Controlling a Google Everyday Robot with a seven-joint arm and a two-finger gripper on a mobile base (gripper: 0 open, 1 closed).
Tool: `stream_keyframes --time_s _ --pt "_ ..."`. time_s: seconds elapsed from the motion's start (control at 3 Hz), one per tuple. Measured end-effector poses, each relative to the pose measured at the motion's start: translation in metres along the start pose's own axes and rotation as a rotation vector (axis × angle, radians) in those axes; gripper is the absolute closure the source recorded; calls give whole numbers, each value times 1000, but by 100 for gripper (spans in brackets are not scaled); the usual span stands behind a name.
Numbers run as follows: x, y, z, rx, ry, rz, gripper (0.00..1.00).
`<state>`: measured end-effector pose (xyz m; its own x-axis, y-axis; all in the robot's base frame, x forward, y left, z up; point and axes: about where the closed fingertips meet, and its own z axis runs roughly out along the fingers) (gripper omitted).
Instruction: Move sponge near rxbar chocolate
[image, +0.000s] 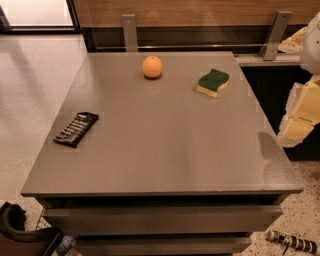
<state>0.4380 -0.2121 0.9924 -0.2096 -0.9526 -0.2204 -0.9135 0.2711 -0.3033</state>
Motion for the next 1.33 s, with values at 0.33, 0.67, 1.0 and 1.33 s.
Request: stream_keyframes --time_s 0.33,0.67,1.0,1.33 --pt "0 0 0 0 0 0 0" --pt "6 -29 -4 72 -49 64 0" --pt "12 -81 3 185 -173 187 0" --pt "12 -111 32 225 -316 253 0"
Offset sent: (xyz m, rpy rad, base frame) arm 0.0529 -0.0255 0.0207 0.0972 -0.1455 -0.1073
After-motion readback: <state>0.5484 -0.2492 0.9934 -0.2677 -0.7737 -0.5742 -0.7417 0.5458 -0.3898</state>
